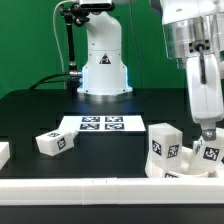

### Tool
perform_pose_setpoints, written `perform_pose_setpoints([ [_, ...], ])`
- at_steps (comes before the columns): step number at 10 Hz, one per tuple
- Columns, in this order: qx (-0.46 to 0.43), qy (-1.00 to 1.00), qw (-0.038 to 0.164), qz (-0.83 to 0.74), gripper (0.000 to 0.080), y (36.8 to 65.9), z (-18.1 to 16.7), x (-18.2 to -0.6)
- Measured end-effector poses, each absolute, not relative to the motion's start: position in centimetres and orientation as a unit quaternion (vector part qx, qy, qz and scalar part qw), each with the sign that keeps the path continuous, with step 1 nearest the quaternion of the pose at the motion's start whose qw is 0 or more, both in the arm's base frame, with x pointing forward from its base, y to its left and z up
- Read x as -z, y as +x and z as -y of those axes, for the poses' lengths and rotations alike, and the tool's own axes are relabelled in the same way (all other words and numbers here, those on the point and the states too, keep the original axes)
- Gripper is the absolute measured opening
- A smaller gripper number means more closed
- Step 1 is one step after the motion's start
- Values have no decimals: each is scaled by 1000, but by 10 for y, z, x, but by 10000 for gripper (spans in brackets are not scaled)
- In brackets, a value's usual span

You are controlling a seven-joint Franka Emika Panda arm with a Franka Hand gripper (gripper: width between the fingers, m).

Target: Assemble stool

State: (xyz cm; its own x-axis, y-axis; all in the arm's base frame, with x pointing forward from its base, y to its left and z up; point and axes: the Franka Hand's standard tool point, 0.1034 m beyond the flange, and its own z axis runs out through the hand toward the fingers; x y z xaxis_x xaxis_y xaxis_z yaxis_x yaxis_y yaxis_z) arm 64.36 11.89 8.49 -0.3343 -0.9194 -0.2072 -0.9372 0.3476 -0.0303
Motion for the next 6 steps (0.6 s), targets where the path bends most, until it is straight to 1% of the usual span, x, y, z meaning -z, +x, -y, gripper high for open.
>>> perform_pose_setpoints([
  [2,-51,-524,93,-845,337,644,-122,-85],
  [6,-60,-503,99,-857,337,644,-125,-85],
])
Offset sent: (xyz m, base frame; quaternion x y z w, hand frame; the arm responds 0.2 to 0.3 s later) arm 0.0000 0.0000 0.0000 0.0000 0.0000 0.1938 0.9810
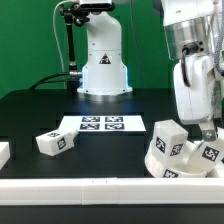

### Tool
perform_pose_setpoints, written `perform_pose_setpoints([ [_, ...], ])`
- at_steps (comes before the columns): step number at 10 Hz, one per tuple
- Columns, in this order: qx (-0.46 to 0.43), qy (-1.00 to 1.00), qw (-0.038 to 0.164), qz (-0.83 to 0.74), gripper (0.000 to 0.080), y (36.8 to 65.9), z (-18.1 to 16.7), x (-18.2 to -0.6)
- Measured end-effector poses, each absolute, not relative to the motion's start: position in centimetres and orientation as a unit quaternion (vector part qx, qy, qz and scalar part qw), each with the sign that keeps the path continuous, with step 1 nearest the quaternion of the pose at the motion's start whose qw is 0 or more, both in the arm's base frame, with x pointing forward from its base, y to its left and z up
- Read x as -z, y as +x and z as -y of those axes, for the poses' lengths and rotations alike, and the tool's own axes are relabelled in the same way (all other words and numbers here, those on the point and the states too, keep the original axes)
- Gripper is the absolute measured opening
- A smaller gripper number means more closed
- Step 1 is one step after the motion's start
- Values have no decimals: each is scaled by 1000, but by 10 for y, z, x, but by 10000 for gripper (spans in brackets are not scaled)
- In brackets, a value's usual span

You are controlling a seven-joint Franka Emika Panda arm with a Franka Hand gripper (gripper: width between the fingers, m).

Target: Assemble stool

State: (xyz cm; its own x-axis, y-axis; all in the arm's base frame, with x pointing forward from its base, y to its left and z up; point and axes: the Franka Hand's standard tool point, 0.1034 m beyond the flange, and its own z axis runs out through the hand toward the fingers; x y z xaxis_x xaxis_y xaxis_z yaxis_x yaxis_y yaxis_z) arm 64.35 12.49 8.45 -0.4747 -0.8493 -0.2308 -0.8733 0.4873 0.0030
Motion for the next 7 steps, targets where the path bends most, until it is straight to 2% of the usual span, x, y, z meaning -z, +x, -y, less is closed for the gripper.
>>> perform_pose_setpoints([
  [4,-63,-460,125,-877,337,641,-114,-86],
  [7,-63,-461,124,-877,337,640,-110,-87],
])
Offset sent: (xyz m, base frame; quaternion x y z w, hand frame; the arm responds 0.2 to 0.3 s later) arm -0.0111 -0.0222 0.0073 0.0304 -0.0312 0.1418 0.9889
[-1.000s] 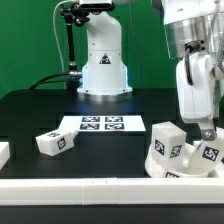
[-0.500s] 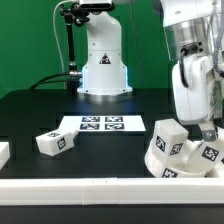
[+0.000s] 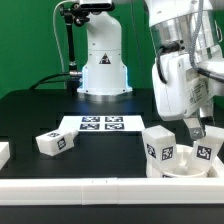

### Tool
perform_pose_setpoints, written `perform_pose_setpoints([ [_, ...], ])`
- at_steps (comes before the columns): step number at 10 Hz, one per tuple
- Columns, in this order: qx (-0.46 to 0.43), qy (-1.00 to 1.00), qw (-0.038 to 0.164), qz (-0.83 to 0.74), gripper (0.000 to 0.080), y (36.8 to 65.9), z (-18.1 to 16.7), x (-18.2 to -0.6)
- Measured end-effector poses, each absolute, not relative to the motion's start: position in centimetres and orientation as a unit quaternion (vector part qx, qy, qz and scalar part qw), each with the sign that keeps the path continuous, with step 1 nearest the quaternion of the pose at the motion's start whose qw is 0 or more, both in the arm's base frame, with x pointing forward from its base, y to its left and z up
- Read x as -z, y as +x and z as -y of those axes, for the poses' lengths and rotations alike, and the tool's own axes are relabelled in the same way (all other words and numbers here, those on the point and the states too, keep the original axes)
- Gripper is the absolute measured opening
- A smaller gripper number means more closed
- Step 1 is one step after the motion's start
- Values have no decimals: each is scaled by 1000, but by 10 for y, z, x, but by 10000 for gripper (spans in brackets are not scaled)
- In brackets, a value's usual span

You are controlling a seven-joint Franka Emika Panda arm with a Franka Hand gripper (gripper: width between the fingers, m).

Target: Assemble stool

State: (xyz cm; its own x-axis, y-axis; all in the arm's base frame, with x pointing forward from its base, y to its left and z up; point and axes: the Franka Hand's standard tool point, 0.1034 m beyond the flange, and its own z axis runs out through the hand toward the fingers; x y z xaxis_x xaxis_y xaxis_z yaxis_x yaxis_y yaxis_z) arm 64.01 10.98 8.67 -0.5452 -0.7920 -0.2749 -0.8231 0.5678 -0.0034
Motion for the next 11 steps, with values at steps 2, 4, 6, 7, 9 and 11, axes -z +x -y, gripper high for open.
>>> perform_pose_setpoints([
  [2,-62,-465,124,-874,337,640,-110,-87],
  [4,-62,-465,124,-874,337,640,-110,-87],
  [6,-60,-482,121,-866,550,640,-109,-86],
  [7,-61,-524,107,-843,550,638,-105,-88],
  [9,-57,-597,84,-796,643,644,-84,-109],
  [11,-49,-616,91,-781,649,646,-57,-118],
])
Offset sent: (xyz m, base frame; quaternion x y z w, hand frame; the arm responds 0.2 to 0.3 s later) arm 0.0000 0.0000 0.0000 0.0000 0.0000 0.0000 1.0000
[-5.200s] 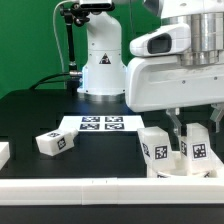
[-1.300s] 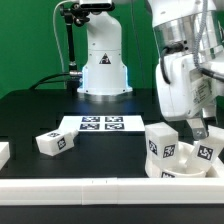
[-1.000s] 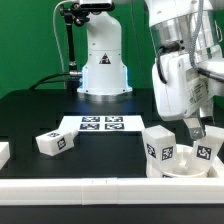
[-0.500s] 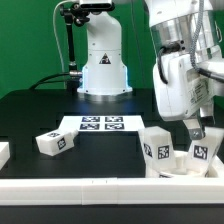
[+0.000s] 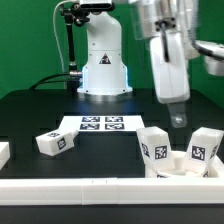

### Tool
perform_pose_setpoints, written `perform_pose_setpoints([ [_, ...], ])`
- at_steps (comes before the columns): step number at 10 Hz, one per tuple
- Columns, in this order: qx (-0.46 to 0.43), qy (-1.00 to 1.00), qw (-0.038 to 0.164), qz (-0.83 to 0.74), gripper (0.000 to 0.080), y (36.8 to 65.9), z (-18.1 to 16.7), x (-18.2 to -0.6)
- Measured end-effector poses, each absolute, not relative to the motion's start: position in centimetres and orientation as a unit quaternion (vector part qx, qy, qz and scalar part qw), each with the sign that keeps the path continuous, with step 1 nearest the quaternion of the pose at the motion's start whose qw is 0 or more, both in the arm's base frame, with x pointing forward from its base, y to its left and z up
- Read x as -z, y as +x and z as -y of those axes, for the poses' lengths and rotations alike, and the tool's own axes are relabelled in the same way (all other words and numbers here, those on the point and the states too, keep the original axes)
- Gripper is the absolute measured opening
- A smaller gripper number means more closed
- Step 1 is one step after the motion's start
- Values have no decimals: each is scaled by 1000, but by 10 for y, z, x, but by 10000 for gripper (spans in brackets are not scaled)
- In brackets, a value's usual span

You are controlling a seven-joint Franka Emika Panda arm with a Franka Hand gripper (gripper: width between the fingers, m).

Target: Assemble stool

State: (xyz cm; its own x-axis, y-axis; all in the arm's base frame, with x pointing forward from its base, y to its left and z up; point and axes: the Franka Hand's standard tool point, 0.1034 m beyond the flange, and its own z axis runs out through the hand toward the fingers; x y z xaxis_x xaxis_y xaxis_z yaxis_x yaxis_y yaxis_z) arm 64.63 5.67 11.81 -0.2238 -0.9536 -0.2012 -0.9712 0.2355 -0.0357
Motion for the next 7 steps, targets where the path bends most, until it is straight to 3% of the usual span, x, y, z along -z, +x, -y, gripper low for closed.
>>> perform_pose_setpoints([
  [7,-49,-622,89,-777,649,645,-58,-114],
])
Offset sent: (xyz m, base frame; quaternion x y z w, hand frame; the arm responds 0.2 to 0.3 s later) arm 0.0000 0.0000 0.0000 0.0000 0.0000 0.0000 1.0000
